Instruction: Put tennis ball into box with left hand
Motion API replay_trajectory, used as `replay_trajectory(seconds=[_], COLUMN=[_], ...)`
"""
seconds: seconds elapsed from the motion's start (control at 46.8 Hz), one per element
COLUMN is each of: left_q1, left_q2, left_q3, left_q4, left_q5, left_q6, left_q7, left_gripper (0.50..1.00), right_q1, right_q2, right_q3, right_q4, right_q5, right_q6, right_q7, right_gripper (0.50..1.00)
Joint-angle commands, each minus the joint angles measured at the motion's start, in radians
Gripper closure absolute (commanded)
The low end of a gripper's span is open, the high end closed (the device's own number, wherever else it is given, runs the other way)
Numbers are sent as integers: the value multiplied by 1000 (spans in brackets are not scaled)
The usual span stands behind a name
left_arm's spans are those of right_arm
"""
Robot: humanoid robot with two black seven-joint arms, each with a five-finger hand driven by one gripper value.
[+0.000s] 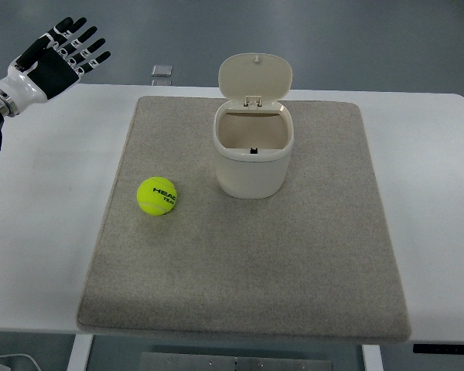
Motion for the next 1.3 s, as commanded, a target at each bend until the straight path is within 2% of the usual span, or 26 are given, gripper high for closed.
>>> replay_trajectory(seconds=[0.0,0.321,0.662,0.855,0.919,1.154,1.282], left_q1=[3,11,14,-5,-9,-23,-28], left_q2=[1,14,81,99,98,99,110], left_q3=[0,99,124,109,107,106,113], left_q4=[1,3,15,15,15,3,-38], left_q5=[0,20,63,257,319,579,757], left_q6=[0,0,0,0,0,0,0], left_q7=[0,2,2,-3,-29,-198,-334], left_gripper=[506,506,506,516,519,542,557], right_q1=[0,0,0,0,0,0,0], right_q2=[0,0,0,0,0,0,0], right_q3=[0,0,0,0,0,0,0], right_q4=[0,0,0,0,0,0,0], right_q5=[0,0,0,0,0,0,0], right_q6=[0,0,0,0,0,0,0], right_q7=[1,1,-1,-1,-1,-1,-1], right_gripper=[562,560,562,560,562,560,562])
